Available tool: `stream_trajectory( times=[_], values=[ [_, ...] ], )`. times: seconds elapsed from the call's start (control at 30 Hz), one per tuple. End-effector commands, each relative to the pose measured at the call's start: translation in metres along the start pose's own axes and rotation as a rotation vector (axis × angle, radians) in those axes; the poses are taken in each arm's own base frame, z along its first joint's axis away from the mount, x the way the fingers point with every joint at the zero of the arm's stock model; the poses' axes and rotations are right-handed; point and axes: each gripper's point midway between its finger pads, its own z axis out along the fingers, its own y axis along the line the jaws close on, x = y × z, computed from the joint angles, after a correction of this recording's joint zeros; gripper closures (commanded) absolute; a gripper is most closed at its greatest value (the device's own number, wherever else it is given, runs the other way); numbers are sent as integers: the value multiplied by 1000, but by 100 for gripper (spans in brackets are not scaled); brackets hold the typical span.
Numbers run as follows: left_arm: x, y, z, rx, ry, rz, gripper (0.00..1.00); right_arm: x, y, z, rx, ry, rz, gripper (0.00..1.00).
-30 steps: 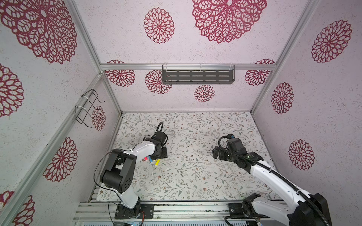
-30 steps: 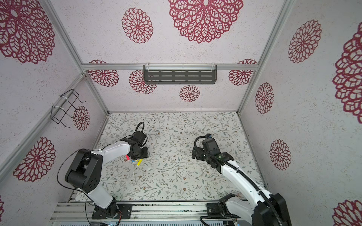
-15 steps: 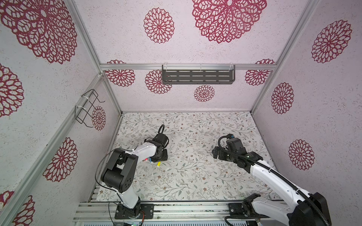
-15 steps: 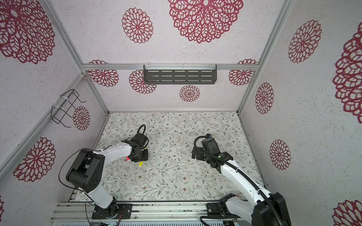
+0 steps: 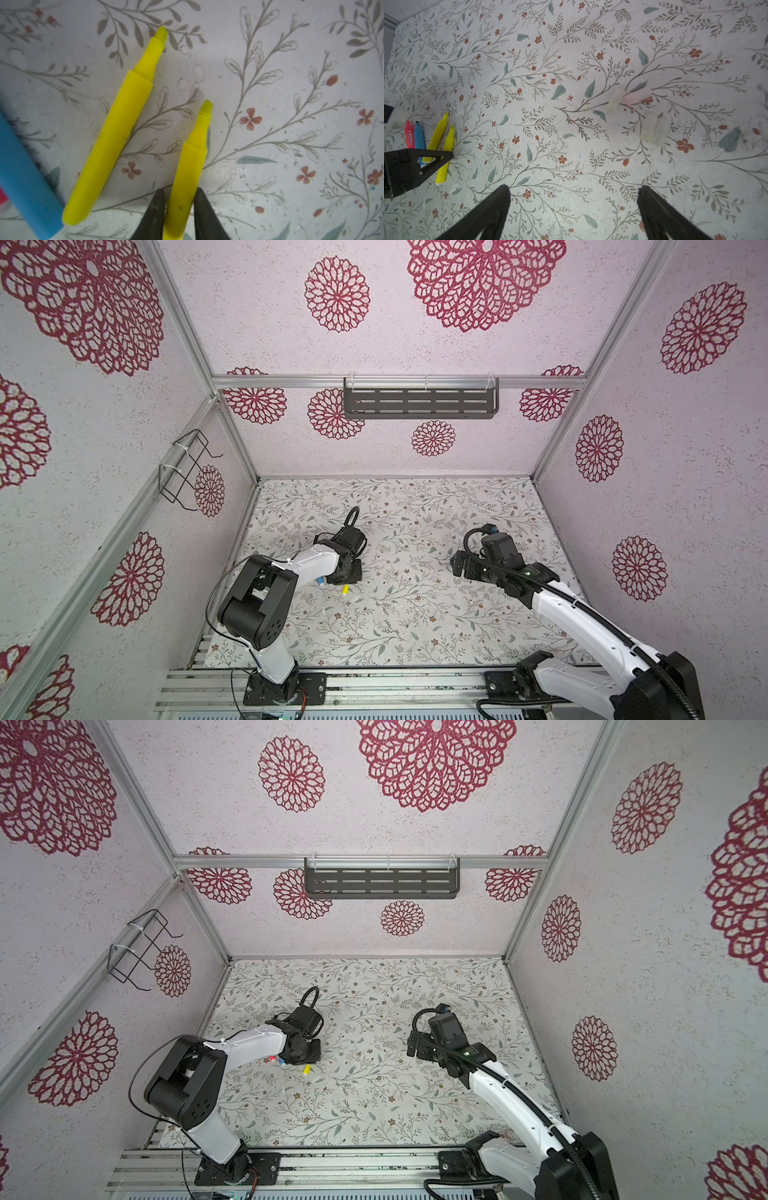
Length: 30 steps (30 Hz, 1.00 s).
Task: Insert the pens into the pen caps
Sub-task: 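Close the left gripper on the yellow highlighter and lift it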
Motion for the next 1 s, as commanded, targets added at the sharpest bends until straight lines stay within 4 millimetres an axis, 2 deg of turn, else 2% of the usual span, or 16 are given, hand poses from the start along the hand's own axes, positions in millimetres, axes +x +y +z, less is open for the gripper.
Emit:
stream_trajectory(
  times=[0.0,0.2,0.33,0.6,0.73,0.97],
  values=[
    [25,-2,18,-12,89,21,80,-13,1,-10,4,-47,0,1],
    [29,-10,18,19,101,38,93,-13,-1,-12,10,-50,0,1],
    [27,-20,13,42,84,61,94,-14,-1,-12,7,-50,3,1],
    [17,-45,-16,148,9,100,93,-12,7,-13,-38,-37,-4,1],
    [13,-54,-29,212,-37,110,93,-7,25,-9,-138,0,-22,1],
    [17,-80,-62,397,-151,163,91,8,80,-10,-469,94,-24,3]
  ],
)
